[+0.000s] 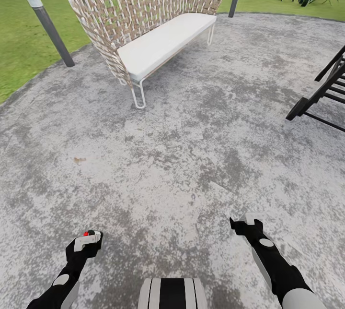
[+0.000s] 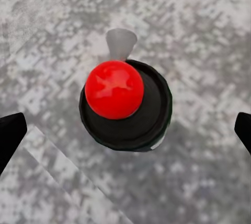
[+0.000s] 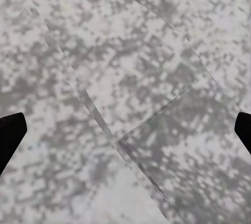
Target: In the garden, pick up the pesticide atomizer on the floor and spray pesticide onto both trees until each tree trunk is fully covered.
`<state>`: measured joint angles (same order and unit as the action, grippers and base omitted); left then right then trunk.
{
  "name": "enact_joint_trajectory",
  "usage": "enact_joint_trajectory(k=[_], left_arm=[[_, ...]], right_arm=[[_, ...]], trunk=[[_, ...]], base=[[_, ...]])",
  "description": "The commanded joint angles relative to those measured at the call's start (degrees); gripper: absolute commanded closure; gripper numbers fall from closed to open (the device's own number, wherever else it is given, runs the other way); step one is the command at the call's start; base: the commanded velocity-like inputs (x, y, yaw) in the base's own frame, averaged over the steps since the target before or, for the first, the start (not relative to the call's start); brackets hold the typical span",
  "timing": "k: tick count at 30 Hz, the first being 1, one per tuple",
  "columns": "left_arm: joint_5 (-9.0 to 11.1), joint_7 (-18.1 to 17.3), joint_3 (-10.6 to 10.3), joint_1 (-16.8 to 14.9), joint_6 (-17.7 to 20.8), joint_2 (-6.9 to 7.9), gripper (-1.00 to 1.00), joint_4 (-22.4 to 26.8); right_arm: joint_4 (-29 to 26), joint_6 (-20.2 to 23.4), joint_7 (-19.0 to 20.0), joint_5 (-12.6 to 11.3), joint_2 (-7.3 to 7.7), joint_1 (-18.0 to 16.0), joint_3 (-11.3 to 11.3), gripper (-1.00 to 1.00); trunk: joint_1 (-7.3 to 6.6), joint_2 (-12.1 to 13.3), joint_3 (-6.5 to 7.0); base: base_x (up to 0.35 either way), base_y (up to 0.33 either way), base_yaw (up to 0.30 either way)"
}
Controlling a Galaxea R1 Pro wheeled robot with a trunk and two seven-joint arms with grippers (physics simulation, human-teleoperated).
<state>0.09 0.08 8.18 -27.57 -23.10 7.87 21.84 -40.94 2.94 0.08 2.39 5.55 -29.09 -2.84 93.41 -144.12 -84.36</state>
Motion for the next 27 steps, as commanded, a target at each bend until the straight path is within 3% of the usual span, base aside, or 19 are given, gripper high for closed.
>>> enact_joint_trajectory(k=[1, 15, 18, 27], left_arm=[[0.00, 0.01, 0.08, -0.03, -0.19, 0.00, -1.00, -0.05], [0.00, -0.03, 0.08, -0.03, -0.27, 0.01, -1.00, -0.03], [0.00, 0.00, 0.08, 0.00, -0.37, 0.03, -1.00, -0.04], [0.05, 0.01, 0.14, 0.15, -1.03, -0.04, -1.00, -0.04]], right_arm=[[-0.10, 0.31, 0.01, 0.25, -0.01, 0.00, -0.06, -1.00], [-0.10, 0.33, 0.01, 0.25, -0.02, 0.00, -0.06, -1.00], [-0.10, 0.32, 0.01, 0.25, -0.01, 0.00, -0.06, -1.00], [-0.04, 0.31, 0.01, 0.30, -0.02, 0.00, -0.05, -1.00]], trunk=[[-0.01, -0.01, -0.03], [-0.01, -0.01, -0.03], [0.07, -0.05, -0.79], [0.07, -0.05, -1.05]], base=[[0.009, 0.000, 0.000], [0.001, 0.000, 0.000], [0.000, 0.000, 0.000], [0.000, 0.000, 0.000]])
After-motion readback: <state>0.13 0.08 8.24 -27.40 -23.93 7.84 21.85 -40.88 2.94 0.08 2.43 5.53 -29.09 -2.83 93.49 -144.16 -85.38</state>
